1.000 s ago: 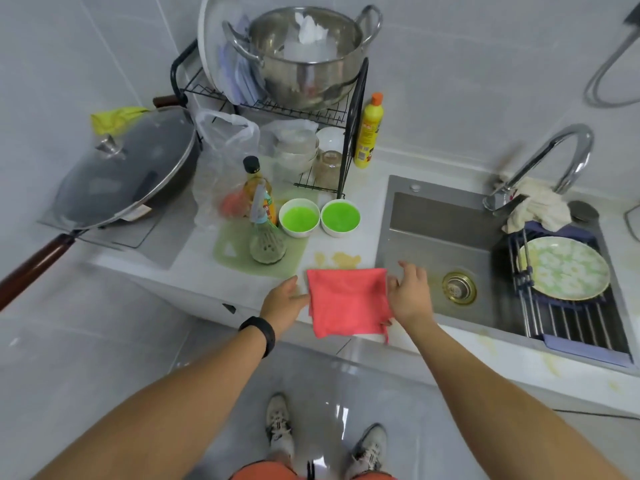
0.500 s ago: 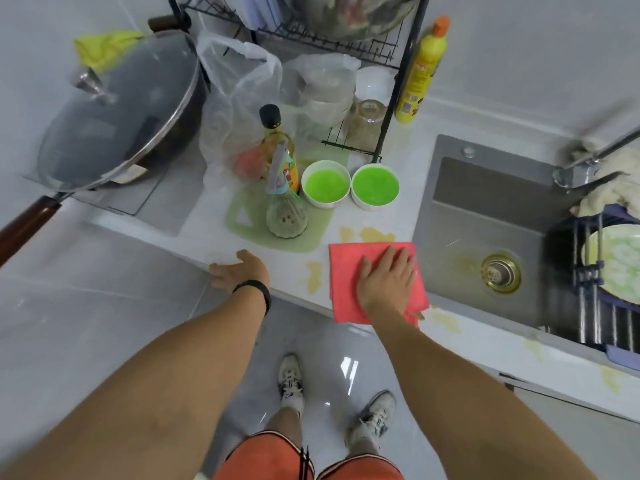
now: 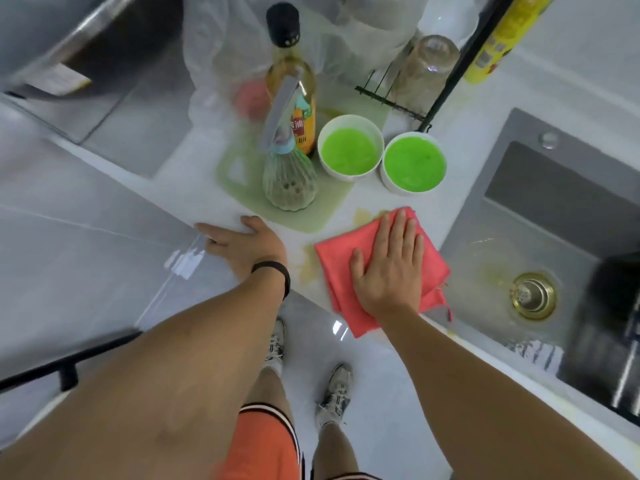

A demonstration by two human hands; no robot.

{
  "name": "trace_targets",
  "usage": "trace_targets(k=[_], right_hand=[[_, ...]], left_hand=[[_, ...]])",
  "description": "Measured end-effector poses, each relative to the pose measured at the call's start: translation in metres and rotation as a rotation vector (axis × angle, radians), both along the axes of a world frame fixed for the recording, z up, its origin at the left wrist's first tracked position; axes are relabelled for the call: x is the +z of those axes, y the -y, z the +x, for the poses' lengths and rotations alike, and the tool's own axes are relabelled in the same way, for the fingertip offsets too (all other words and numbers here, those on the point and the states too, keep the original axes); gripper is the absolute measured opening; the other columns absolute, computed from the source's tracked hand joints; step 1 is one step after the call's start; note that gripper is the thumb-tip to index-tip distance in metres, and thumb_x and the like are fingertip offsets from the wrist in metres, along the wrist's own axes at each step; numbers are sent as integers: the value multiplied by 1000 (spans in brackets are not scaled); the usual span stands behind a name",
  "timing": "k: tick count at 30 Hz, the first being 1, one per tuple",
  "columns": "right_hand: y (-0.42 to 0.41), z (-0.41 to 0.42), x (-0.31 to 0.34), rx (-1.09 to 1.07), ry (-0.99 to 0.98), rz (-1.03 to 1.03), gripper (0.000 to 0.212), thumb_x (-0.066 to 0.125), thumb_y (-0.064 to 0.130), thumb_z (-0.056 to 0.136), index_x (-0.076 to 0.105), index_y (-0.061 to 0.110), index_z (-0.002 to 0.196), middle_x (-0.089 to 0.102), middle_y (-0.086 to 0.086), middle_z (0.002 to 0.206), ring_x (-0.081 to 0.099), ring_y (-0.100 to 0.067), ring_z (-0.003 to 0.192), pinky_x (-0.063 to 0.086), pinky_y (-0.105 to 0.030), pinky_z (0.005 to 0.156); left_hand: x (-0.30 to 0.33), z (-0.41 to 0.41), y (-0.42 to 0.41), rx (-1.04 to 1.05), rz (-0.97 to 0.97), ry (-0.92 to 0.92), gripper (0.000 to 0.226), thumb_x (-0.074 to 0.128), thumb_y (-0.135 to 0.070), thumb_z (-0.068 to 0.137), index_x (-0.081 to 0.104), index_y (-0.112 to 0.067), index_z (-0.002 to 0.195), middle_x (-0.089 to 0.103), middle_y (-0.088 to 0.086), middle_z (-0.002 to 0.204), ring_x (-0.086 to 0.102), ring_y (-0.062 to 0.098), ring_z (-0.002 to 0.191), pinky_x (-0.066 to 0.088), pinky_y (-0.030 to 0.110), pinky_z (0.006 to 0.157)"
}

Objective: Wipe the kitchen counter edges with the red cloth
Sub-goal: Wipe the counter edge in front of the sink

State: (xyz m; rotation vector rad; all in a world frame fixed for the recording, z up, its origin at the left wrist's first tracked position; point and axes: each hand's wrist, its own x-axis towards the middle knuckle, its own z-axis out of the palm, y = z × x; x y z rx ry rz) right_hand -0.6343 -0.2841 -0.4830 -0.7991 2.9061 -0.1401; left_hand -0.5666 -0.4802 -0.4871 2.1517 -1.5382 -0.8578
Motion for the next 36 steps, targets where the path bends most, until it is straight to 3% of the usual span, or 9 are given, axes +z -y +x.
trace_targets(k=[7,11,17,23,27,36], right_hand=[[-1,-16,-1,335,0,-3,82,32,54,102,11,6,164,4,-17,172,0,-34,160,6,-51,129],[4,-26,0,516,11,28,83,30,56,101,9,7,165,0,-15,173,-5,-31,160,5,-50,129],[3,-25,0,591,4,60,80,28,56,104,9,7,165,2,-15,172,-3,-31,160,5,-49,130],[-22,-14,1,744,-3,-8,79,35,54,103,19,7,164,11,-13,172,4,-29,160,11,-50,129],[-18,-30,1,879,-7,14,82,39,57,99,22,10,164,14,-14,172,9,-31,160,15,-52,128],[1,-60,0,1026,46,75,86,36,63,97,11,19,166,2,-6,173,0,-24,160,0,-43,130]], left_hand=[[-5,1,-2,-17,-20,36,81,36,-49,100,-4,-18,163,29,10,150,62,37,100,44,40,71],[-10,2,1,-28,-25,39,82,36,-52,99,-4,-19,163,28,10,151,63,37,98,53,44,76],[-7,2,-2,-32,-30,19,82,37,-51,99,-2,-19,164,30,9,148,61,35,86,46,39,70],[0,5,-3,-43,-1,1,82,36,-51,100,-4,-19,163,30,10,148,53,29,80,50,37,75],[-3,4,-2,-36,1,-14,82,36,-52,98,-4,-22,163,29,9,149,62,35,90,54,43,77],[-7,4,-2,-32,9,-33,81,35,-53,97,-5,-26,162,26,6,150,63,36,92,53,45,79]])
